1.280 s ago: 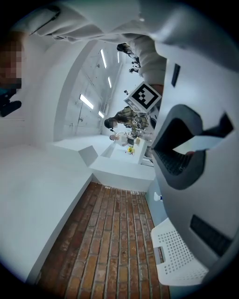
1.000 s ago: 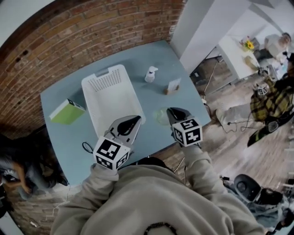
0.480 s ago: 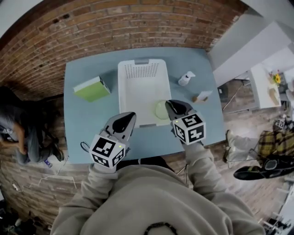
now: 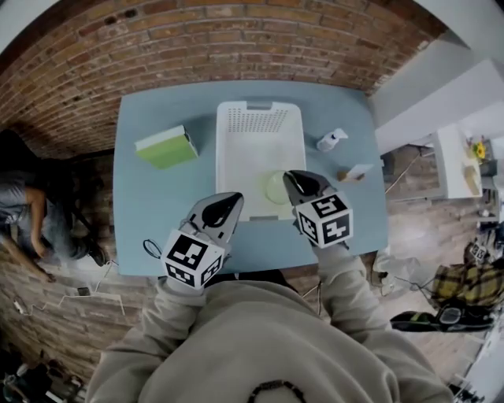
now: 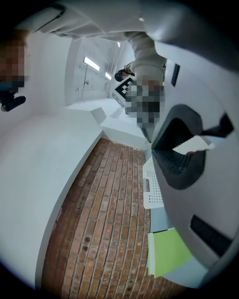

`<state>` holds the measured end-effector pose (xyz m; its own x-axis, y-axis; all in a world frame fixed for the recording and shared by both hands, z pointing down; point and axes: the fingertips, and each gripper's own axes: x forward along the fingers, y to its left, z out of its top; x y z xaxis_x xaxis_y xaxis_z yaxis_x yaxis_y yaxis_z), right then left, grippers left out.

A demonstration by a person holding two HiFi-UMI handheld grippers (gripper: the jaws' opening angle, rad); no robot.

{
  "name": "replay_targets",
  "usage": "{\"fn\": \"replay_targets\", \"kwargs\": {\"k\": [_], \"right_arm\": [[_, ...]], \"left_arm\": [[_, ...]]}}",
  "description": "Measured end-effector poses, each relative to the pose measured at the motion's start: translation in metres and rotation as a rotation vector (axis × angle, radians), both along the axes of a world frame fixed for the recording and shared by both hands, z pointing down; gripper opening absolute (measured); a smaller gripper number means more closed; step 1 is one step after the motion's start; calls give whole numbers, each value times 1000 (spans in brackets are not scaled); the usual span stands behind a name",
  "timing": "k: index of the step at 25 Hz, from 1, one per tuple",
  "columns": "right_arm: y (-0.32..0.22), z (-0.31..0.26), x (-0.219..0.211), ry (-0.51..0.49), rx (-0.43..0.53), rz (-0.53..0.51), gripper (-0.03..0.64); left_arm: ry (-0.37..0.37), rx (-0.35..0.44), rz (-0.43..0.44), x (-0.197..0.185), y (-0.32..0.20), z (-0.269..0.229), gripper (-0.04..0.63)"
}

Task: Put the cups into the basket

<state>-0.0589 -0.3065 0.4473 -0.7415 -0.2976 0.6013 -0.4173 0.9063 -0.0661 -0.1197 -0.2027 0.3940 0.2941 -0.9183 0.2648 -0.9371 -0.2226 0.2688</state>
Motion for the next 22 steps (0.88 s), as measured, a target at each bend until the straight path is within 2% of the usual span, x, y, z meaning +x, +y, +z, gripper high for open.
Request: {"fn": "replay_targets", "kwargs": {"k": [15,22], "right_arm": [[-17,51,-52,96,-46,-72,36],[-26,99,-68,170,-85,-105,37]], "left_arm": [[38,-26,-24,-40,-23,16,-3],[71,-63,-51,-55,-27,36,-4]]}}
